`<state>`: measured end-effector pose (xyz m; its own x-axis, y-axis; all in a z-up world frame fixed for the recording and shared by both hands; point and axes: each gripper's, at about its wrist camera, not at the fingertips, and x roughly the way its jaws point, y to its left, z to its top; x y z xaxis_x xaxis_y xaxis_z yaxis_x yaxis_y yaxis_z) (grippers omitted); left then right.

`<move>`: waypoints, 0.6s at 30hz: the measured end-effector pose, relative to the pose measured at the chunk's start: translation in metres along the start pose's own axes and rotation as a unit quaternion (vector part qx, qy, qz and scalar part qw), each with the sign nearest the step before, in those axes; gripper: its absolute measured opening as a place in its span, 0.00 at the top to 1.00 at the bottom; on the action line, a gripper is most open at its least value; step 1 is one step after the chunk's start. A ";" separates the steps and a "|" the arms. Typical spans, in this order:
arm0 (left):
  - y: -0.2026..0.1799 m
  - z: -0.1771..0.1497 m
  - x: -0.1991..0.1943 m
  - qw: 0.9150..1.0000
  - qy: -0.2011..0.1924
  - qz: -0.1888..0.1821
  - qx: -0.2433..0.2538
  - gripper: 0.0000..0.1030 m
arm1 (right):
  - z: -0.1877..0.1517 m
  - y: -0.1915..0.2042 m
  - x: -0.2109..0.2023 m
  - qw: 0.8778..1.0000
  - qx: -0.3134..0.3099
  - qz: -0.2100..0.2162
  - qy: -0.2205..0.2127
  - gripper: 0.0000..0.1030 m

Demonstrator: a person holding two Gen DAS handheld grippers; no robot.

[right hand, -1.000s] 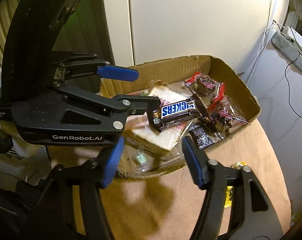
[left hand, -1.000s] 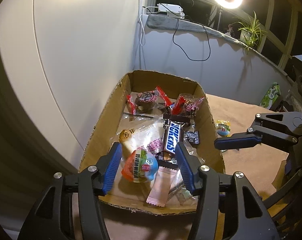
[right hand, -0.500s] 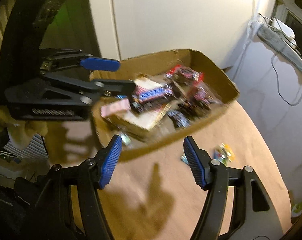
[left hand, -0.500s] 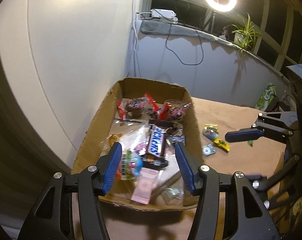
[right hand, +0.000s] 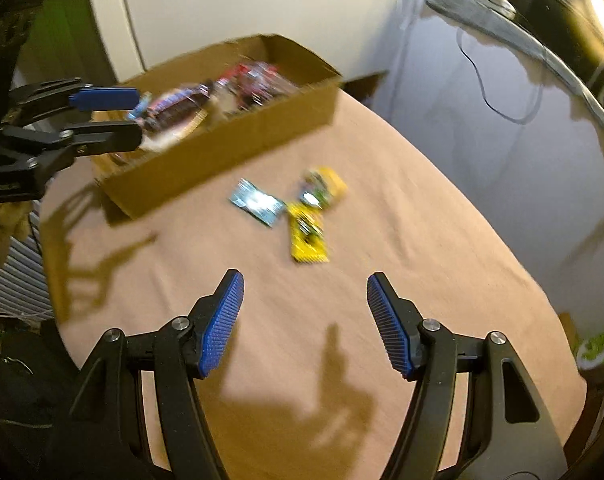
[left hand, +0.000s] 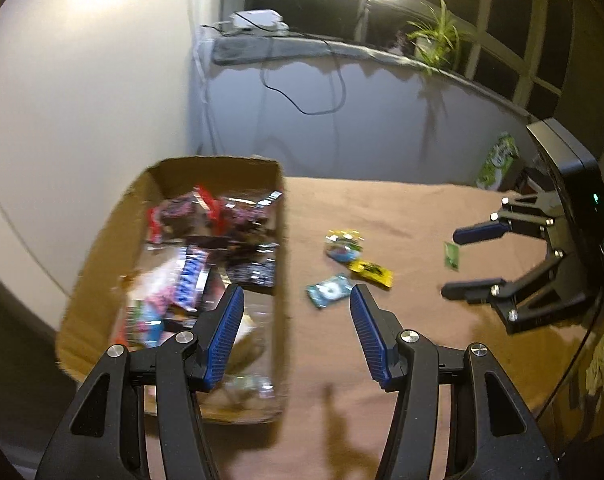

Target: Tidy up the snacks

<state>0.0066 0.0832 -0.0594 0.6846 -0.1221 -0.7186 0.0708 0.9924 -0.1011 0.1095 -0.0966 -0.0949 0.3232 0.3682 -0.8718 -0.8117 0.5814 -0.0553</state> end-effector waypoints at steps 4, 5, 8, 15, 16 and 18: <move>-0.018 -0.001 0.013 1.000 0.013 -0.016 0.010 0.47 | -0.019 -0.024 0.001 1.000 0.018 -0.010 0.010 0.35; -0.024 -0.001 0.016 1.000 0.016 -0.021 0.012 0.47 | -0.023 -0.029 0.000 1.000 0.022 -0.011 0.012 0.35; -0.038 -0.002 0.026 0.999 0.026 -0.034 0.021 0.47 | -0.035 -0.041 0.001 0.999 0.029 -0.013 0.017 0.35; -0.061 0.000 0.052 0.997 0.048 -0.055 0.029 0.47 | -0.053 -0.062 0.005 0.998 0.048 -0.017 0.025 0.35; -0.063 0.001 0.057 0.997 0.053 -0.058 0.028 0.47 | -0.053 -0.064 0.006 0.998 0.051 -0.015 0.025 0.35; -0.067 0.003 0.064 0.996 0.059 -0.059 0.031 0.47 | -0.053 -0.069 0.010 0.998 0.056 -0.015 0.026 0.35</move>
<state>0.0478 0.0090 -0.0967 0.5798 -0.2358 -0.7799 0.1924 0.9698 -0.1501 0.1434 -0.1717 -0.1252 0.3183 0.3139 -0.8945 -0.7416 0.6702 -0.0287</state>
